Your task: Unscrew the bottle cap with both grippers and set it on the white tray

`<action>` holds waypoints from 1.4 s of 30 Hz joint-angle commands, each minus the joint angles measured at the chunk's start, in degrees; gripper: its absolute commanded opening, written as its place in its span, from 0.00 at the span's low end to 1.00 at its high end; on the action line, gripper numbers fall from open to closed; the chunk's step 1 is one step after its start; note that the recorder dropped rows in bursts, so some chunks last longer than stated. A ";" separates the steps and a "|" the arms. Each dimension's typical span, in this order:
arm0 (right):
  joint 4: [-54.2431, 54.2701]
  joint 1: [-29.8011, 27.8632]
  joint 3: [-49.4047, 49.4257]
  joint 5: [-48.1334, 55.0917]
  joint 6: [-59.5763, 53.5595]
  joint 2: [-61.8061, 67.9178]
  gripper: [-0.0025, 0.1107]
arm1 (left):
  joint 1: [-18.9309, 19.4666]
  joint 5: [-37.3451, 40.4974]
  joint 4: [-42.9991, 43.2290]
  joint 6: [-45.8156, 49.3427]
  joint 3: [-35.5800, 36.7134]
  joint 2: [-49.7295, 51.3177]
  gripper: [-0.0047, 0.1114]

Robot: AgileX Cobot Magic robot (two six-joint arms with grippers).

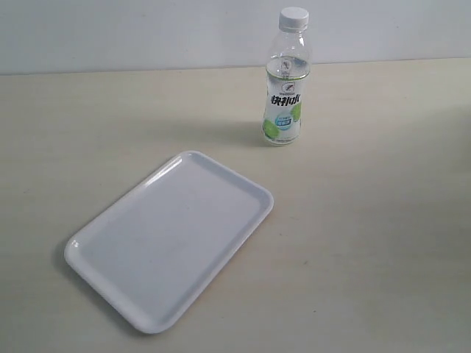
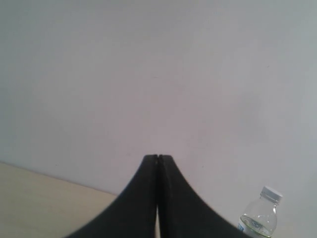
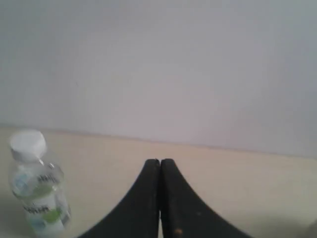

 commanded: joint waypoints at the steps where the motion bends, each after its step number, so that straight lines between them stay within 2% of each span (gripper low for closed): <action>1: -19.63 -0.30 -9.24 19.78 11.07 10.03 0.02 | -0.32 0.02 -0.49 -0.02 0.19 -0.37 0.04; 4: -28.34 -0.30 -8.00 24.65 17.62 14.38 0.02 | -0.32 0.02 -0.49 -0.02 0.19 -0.37 0.04; 6: -29.45 -0.42 -3.47 20.20 20.57 15.84 0.02 | -0.32 0.02 -0.49 -0.02 0.19 -0.37 0.04; 8: -29.67 -1.00 2.59 8.27 25.79 16.65 0.02 | -0.32 0.02 -0.49 -0.02 0.19 -0.37 0.04; 12: -37.18 -3.91 15.50 -25.47 33.57 18.08 0.02 | -0.32 0.02 -0.49 -0.02 0.19 -0.37 0.04; 13: -37.62 -5.10 17.49 -32.02 32.75 18.83 0.02 | -0.32 0.02 -0.49 -0.02 0.19 -0.37 0.04; 15: -35.33 -6.96 19.58 -37.97 31.38 20.22 0.02 | -0.32 0.28 -0.49 -0.12 0.19 -0.37 0.04; 20: -29.03 -9.33 22.52 -41.65 22.21 24.87 0.02 | -0.32 0.37 -0.49 -0.40 0.19 -0.37 0.04; 26: -25.43 -9.56 25.22 -56.83 13.33 33.15 0.02 | -0.32 0.37 -0.49 -1.41 0.19 -0.37 0.04; 34: -24.57 -9.56 25.22 -75.19 11.10 44.30 0.03 | -0.32 0.37 -0.49 -1.54 0.19 -0.37 0.04; 36: -24.76 -9.56 25.09 -77.45 8.78 46.55 0.07 | -0.32 0.37 -0.49 -1.54 0.19 -0.37 0.04; 38: -25.16 -9.56 24.46 -79.45 7.48 49.33 0.18 | -0.32 0.37 -0.49 -1.54 0.19 -0.37 0.04; 42: -29.83 -9.56 22.27 -81.49 7.23 54.43 0.46 | -0.32 0.37 -0.49 -1.54 0.19 -0.37 0.04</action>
